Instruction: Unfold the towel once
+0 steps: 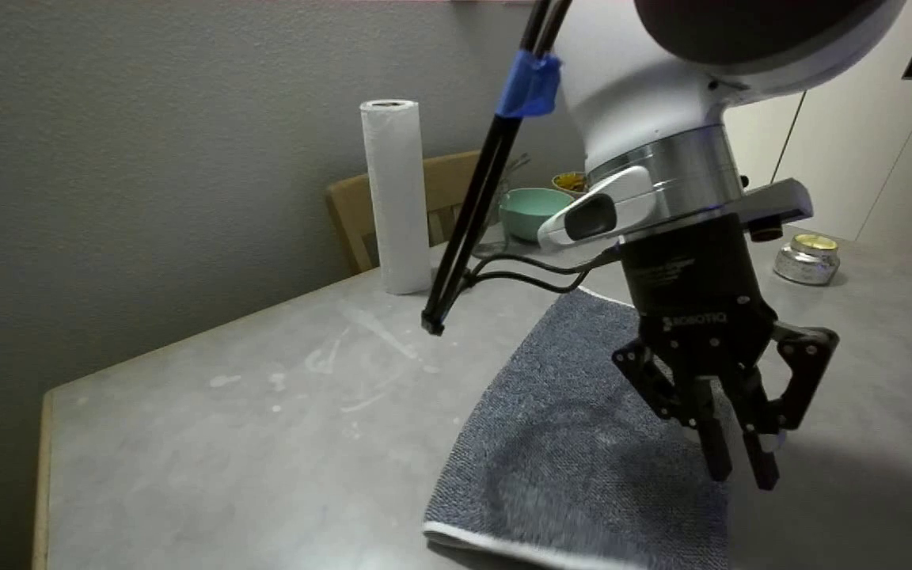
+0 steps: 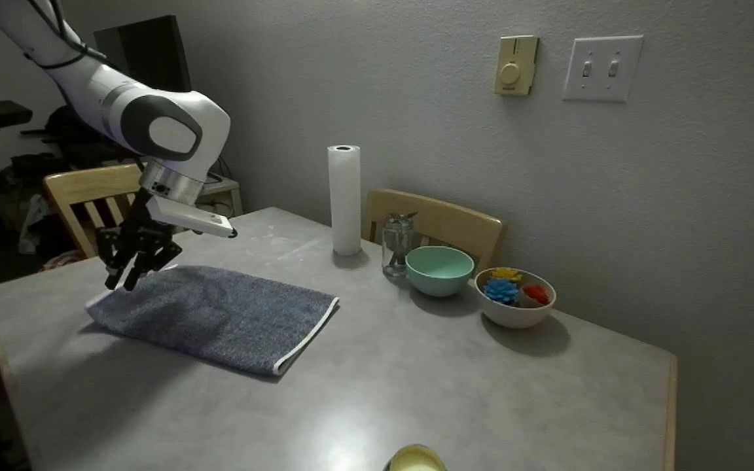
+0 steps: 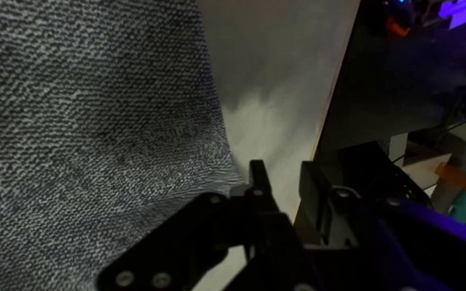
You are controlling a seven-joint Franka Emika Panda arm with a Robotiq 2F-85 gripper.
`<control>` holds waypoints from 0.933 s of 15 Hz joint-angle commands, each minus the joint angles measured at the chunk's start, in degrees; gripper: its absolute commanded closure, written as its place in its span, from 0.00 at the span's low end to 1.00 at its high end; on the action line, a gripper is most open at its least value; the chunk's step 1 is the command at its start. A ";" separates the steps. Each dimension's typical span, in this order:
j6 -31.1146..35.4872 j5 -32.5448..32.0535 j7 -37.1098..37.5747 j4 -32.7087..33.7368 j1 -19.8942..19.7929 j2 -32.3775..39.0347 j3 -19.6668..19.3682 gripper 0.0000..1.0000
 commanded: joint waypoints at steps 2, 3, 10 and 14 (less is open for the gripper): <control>-1.95 -4.98 0.75 3.44 2.13 2.78 -1.12 0.35; -0.23 -6.50 2.42 3.06 2.74 2.58 -1.61 0.27; 15.89 -16.63 14.04 -0.94 0.43 -1.12 -7.42 0.00; 18.41 -16.13 20.19 -4.21 -2.42 -7.07 -10.62 0.00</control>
